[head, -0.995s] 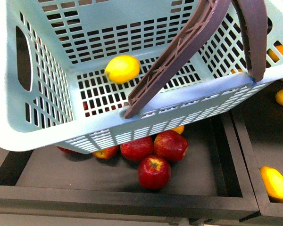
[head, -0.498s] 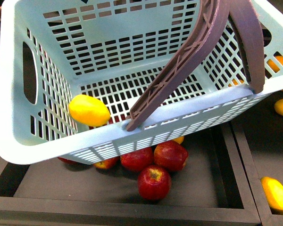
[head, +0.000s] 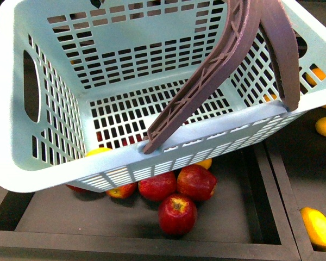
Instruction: Pick lemon and mango into basket
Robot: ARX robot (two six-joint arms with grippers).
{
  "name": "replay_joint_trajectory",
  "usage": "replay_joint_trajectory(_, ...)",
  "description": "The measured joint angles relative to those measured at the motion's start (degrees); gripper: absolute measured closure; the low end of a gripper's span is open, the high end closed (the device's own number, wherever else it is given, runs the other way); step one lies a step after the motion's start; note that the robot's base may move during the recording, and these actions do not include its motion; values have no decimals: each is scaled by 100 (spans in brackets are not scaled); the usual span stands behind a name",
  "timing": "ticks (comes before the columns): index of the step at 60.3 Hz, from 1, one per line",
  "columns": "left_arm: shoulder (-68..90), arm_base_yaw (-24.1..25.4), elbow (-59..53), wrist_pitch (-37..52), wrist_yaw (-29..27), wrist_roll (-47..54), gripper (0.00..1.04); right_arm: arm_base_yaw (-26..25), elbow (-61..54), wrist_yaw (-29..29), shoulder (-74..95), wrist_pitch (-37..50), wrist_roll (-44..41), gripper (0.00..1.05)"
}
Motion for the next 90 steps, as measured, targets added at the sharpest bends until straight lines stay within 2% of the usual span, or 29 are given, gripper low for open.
replay_joint_trajectory(11, 0, 0, 0, 0, 22, -2, 100, 2, 0, 0, -24, -2, 0, 59)
replay_joint_trajectory(16, 0, 0, 0, 0, 13, 2, 100, 2, 0, 0, -26, -4, 0, 38)
replay_joint_trajectory(28, 0, -70, -4, 4, 48, 11, 100, 0, 0, 42, -35, -13, 2, 7)
replay_joint_trajectory(90, -2, -4, -37, 9, -4, 17, 100, 17, -22, 13, -44, -20, 0, 9)
